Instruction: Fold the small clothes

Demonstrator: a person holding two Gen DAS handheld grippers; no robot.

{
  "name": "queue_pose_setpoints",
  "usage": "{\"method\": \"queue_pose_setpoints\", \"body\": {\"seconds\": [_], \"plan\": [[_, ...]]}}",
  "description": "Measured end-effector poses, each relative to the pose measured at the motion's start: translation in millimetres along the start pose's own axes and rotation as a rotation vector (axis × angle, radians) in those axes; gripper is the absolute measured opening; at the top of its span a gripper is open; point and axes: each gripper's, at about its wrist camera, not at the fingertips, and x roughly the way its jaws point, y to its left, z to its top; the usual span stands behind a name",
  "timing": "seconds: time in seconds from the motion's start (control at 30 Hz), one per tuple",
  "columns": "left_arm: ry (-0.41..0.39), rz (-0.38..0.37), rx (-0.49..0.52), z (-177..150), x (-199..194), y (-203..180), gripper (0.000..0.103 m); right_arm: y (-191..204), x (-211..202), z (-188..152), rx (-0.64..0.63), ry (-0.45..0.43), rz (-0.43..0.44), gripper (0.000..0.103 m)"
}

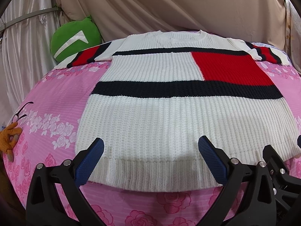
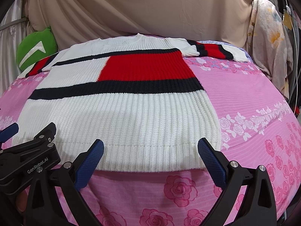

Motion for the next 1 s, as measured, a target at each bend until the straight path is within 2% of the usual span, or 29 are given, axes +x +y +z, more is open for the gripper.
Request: {"method": "queue_pose_setpoints", "body": {"seconds": [1.0], "plan": [[0.000, 0.014, 0.005, -0.5, -0.2, -2.6, 0.098, 0.3, -0.2, 0.0, 0.001, 0.000, 0.000, 0.098]]}}
